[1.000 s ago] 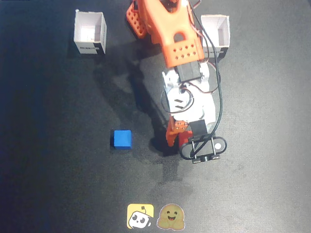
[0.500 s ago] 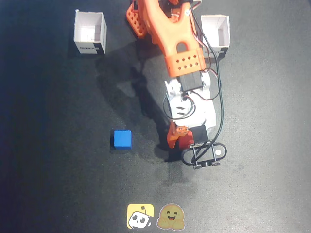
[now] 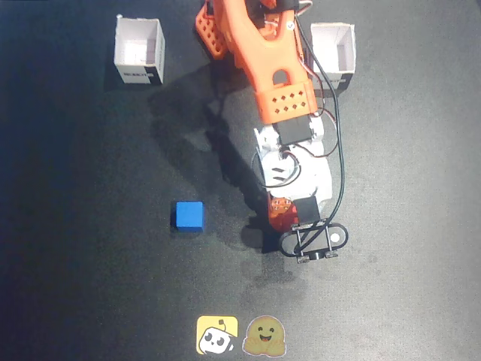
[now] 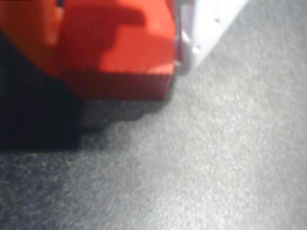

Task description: Put the red cube in the right box and the blue cube in the left box.

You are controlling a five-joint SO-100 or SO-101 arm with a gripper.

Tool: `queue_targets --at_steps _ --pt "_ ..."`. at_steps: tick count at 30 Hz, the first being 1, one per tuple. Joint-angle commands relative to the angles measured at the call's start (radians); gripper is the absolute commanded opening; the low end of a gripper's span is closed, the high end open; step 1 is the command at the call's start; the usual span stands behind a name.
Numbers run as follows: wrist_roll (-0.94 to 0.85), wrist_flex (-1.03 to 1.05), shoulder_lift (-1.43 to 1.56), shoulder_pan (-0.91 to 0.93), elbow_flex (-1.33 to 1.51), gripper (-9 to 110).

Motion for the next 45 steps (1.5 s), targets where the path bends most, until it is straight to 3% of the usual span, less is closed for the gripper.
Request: queue_targets --at_steps 1,20,31,45 --pt "0.014 -0.018 0.006 0.009 -0.002 10" --pt "-0.103 0.265 0.327 0.164 -0.051 9" --pt "-0.193 0.456 0.603 0.426 0.025 9" --pt "-0.296 0.572 0.747 0.749 0.063 9"
